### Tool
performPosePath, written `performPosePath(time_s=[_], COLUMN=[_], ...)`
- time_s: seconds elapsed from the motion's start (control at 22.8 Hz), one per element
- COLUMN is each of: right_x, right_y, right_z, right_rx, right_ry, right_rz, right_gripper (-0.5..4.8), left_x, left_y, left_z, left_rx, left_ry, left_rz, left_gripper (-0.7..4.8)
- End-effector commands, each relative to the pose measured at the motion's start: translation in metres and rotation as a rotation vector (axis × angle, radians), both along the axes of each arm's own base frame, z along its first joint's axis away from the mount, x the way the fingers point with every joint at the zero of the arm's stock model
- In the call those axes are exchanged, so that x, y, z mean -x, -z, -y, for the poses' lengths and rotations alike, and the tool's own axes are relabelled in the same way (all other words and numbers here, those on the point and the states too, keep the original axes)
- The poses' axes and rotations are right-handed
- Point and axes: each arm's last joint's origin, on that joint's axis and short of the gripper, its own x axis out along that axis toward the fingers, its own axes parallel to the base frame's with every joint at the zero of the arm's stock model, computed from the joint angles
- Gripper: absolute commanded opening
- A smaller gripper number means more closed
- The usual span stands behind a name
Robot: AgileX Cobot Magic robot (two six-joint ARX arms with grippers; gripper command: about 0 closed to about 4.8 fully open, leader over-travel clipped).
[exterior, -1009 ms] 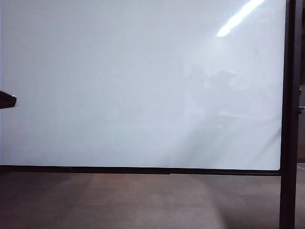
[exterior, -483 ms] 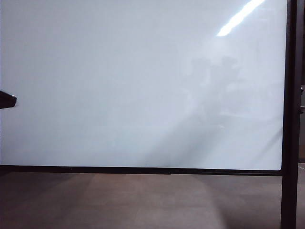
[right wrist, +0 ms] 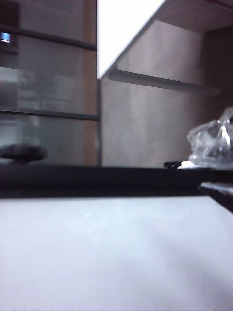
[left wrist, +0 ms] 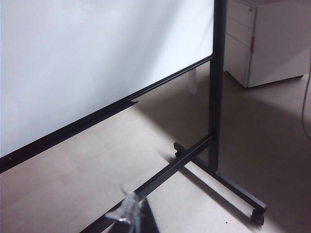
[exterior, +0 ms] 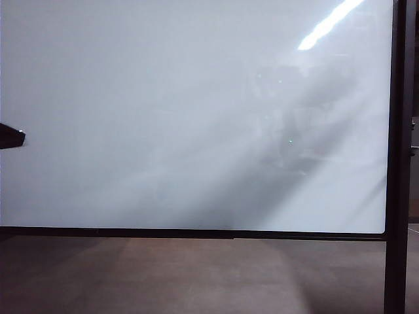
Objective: Reach to the right to find the marker pen, pick it up, and write the number 8 on the whiteboard.
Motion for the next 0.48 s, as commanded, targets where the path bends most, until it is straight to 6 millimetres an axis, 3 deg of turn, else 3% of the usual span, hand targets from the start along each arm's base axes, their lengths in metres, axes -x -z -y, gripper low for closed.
performPosePath(time_s=[0.04, 0.13, 0.48], right_x=[-0.031, -0.046, -0.092], right_y=[0.014, 0.030, 0.108], right_z=[0.025, 0.037, 0.051], right_rx=[-0.039, -0.076, -0.093], right_ry=[-0.143, -0.212, -0.241], right_rz=[-0.008, -0.041, 0.075], right_gripper=[2.26, 3.69, 3.82], left_x=[0.000, 0.000, 0.000], left_y=[0.002, 0.002, 0.002], left_z=[0.000, 0.000, 0.000], left_rx=[-0.010, -0.011, -0.011], left_ry=[0.003, 0.003, 0.002], left_rz=[-0.016, -0.016, -0.016], left_gripper=[-0.05, -0.05, -0.05])
